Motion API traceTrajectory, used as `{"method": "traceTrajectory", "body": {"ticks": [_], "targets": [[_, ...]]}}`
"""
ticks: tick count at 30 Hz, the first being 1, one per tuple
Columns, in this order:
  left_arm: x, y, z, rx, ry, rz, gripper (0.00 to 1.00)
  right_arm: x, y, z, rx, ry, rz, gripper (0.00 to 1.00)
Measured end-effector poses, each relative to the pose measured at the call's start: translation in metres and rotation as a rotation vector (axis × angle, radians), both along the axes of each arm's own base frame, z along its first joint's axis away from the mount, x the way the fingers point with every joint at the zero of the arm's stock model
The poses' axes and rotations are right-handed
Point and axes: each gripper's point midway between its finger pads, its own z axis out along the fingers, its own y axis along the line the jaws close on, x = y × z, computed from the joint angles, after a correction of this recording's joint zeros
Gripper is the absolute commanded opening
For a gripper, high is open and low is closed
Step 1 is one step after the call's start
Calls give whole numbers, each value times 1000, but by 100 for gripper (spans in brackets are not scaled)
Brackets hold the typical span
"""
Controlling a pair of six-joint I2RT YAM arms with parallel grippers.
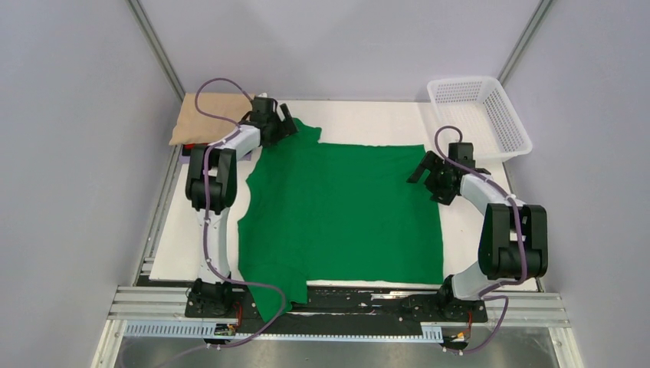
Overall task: Fold and stack the t-shirts
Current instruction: Flatten out the tshirt
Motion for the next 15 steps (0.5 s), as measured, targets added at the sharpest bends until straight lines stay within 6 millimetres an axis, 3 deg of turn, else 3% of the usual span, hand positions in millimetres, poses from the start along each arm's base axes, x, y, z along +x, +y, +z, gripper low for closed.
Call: {"method": "traceTrajectory", "body": {"ticks": [3,8,12,15], "targets": [[-7,6,8,15,4,14,100,1,2,12,10,-34,9,100],[-28,8,39,5,-10,3,100,2,10,32,40,-87,37,100],[-64,0,64,5,-3,-36,100,0,19,36,49,-98,63,100],[-99,-11,65,30,39,-76,100,-4,31,35,48,-83,98,100]]}}
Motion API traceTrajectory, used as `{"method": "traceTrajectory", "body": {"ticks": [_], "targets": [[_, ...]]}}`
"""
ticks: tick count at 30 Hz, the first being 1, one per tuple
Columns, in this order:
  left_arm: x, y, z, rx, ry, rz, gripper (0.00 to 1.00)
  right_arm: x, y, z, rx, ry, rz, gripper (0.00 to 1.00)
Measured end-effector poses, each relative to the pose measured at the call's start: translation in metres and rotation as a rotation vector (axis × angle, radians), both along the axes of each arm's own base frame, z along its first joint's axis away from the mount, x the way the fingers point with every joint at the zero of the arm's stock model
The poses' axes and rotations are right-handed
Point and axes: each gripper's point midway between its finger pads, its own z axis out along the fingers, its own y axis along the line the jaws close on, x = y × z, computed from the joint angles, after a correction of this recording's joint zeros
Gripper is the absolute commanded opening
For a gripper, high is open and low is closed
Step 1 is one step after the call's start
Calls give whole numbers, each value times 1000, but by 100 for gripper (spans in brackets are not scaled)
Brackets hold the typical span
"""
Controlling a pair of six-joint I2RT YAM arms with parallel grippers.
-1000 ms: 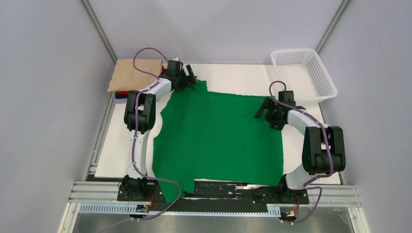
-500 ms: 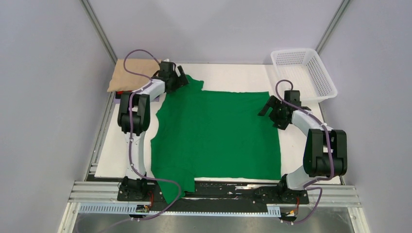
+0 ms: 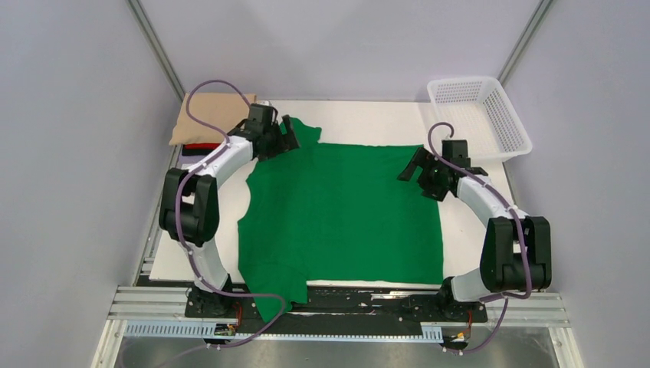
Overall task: Fold and stack the t-shirts
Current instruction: Flatten out the tshirt
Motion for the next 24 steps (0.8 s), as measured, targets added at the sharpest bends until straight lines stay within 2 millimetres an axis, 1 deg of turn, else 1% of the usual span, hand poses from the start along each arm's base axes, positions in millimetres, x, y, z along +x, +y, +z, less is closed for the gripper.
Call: {"method": "traceTrajectory", "body": {"ticks": [1,2,3,4,6,8,10,12,15,16,19,24], "targets": [[-12,-4,-4,12,23,-16,100,-1,5,0,-5,3,15,100],[-29,-8,-13,27,59,-39,100,-2,12,1,-14,4,31,100],[-40,-10,-20,36,87,-50,100,-2,18,2,-22,3,47,100],[-56,-13,-31,46,125,-71,100,-1,23,2,-30,1,60,100],[-80,-14,-52,64,198,-91,100,1,33,1,-44,4,83,100],[-98,-6,-71,86,270,-88,100,2,37,-6,-57,21,93,100],[-104,-1,-82,98,311,-81,100,1,38,-19,-72,55,93,100],[-101,0,-85,99,320,-77,100,-1,36,-32,-88,92,88,100],[-86,-3,-85,105,312,-69,100,-4,29,-51,-125,152,63,100],[-80,-3,-85,109,307,-67,100,-4,27,-53,-129,161,53,100],[-60,-4,-85,126,289,-54,100,7,21,-54,-153,164,24,100],[-33,-3,-84,128,273,-34,100,34,12,-55,-183,162,-20,100]]}}
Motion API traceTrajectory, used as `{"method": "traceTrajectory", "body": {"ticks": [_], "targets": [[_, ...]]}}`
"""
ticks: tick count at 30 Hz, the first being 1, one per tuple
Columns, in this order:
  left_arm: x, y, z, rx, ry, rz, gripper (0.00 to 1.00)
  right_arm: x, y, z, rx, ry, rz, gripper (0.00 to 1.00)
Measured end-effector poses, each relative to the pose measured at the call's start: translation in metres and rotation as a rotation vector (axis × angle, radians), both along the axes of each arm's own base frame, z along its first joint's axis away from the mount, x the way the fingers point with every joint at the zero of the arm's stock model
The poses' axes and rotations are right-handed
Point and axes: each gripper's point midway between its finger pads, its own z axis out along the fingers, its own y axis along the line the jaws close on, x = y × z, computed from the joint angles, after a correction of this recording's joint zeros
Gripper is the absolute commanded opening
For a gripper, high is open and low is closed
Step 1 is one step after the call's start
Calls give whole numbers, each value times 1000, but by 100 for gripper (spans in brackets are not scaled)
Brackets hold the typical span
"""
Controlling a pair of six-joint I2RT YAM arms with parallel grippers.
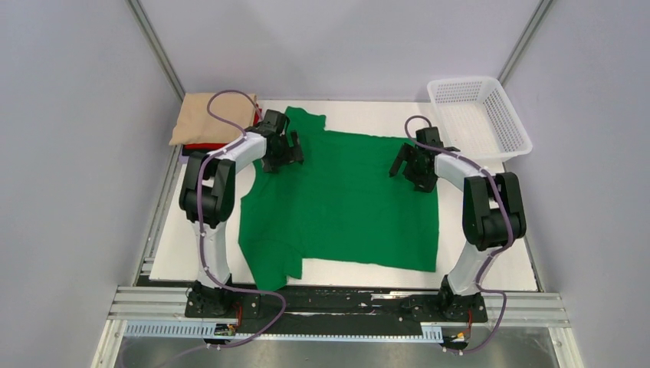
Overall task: Fold and stack the t-shirts
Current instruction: Flatten out the tshirt
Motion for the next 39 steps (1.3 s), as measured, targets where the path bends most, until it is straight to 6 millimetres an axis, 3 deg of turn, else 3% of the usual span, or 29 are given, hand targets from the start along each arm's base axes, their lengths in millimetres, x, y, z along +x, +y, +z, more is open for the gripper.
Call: {"method": "traceTrajectory", "body": {"ticks": [13,20,26,33,35,39], "targets": [[76,-10,6,-37,-64,11,100,91,-39,3,-22,-64,-90,100],[84,-16,9,-61,-77,-6,100,98,-42,6,-31,-79,-59,100],[44,-10,24,-68,-44,-24,100,69,-36,24,-43,-81,-14,100],[-24,-2,111,-45,-174,-34,100,25,-28,108,-39,-267,-6,100],[-48,-1,126,-39,-201,-38,100,10,-30,125,-37,-317,-32,100],[-117,11,117,0,-141,-35,100,-14,-38,134,-35,-356,-88,100]]}}
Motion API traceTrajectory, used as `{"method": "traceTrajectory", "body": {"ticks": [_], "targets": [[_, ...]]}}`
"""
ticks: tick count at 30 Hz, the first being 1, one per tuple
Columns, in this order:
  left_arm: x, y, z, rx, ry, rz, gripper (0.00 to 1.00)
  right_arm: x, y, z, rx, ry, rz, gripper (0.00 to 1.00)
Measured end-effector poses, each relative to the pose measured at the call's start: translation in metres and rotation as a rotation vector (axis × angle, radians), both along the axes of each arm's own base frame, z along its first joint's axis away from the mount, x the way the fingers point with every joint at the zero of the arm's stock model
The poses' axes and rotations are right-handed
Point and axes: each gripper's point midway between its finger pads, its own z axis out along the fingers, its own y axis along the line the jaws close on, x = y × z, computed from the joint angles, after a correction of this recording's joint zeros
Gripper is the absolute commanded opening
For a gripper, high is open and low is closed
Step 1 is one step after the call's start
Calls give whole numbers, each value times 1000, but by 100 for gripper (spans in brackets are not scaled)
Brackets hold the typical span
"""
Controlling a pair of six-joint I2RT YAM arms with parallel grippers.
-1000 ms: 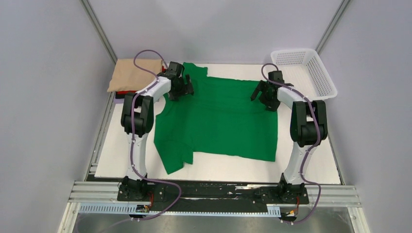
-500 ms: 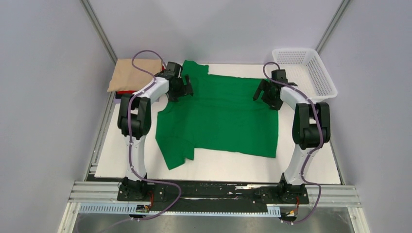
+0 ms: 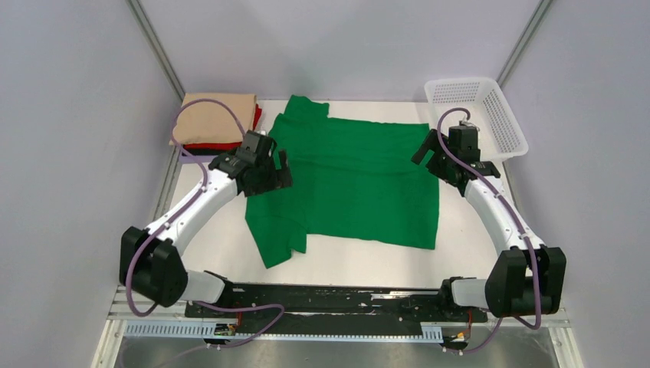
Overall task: Fold and stack the t-shirts
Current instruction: Flatten out the tshirt, then grab the side of the flattened tshirt closest away from the robot with both arms
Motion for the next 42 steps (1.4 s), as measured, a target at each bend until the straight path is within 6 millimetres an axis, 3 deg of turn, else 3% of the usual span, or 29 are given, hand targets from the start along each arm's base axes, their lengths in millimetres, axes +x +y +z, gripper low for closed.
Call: {"method": "traceTrajectory", "body": {"ticks": [7,12,18,23,34,39,42], "targets": [[-109,29,-42,55,201,28,100,-13,7,-23,53,52,22,100],[-156,38,-64,54,302,45,95,-6,16,-39,87,78,62,100],[-194,43,-97,55,434,74,85,2,23,-56,109,119,86,100],[-202,41,-110,37,463,80,70,3,21,-46,102,71,81,100],[-195,22,-127,20,510,40,62,-17,9,-45,62,41,40,100],[-194,18,-134,29,525,35,49,-21,5,-52,44,57,21,100],[-194,17,-139,51,556,39,32,-22,0,-54,27,63,4,100]]}}
